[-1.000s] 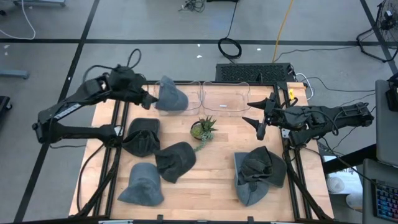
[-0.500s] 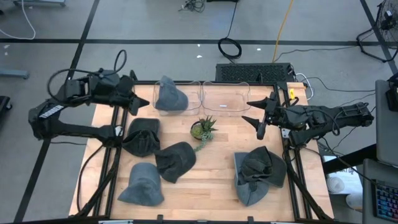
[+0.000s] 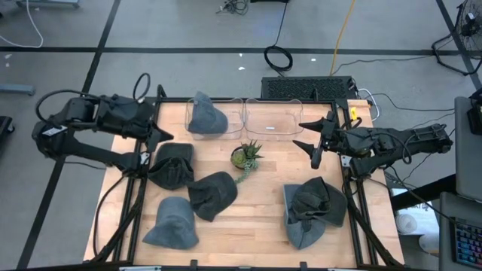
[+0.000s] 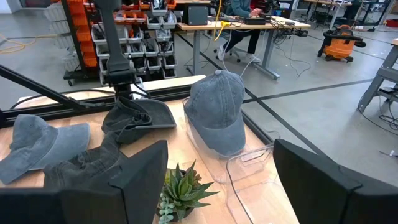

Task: Pick & Place hat
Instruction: Put the left gray cap into the left transparent bin

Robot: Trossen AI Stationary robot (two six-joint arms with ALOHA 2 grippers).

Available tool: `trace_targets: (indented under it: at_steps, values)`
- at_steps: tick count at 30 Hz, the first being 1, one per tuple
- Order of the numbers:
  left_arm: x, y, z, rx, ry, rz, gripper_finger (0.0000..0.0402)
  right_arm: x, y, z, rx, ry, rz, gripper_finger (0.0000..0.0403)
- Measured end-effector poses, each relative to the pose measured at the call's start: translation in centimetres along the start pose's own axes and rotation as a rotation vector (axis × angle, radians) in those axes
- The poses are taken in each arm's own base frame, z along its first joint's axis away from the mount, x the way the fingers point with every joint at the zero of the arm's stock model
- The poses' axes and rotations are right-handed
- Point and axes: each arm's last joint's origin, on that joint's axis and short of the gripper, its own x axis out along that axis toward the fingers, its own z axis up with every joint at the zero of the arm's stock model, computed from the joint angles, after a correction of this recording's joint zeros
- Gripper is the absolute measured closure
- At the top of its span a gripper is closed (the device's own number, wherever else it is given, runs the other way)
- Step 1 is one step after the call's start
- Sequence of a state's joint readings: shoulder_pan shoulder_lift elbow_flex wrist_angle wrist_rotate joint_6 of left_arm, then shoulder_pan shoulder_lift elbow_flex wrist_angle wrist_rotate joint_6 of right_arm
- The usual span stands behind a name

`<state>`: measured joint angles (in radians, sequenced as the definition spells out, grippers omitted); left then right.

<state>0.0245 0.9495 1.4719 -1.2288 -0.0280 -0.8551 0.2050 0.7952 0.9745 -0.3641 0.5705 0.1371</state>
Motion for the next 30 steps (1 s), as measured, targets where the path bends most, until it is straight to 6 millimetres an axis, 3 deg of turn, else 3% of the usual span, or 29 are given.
trace_targets:
  at_steps: [16,30]
  values:
    - [4.4,-4.5,-5.2,0.017,0.376,0.097,0.0401,0.0,0.2,0.0,-0.050,0.010,0.078,0.0124]
    - [6.6,-8.2,-12.5,-0.104,0.549,0.267,0.0401,0.0,0.2,-0.1,-0.079,0.015,0.075,0.0124]
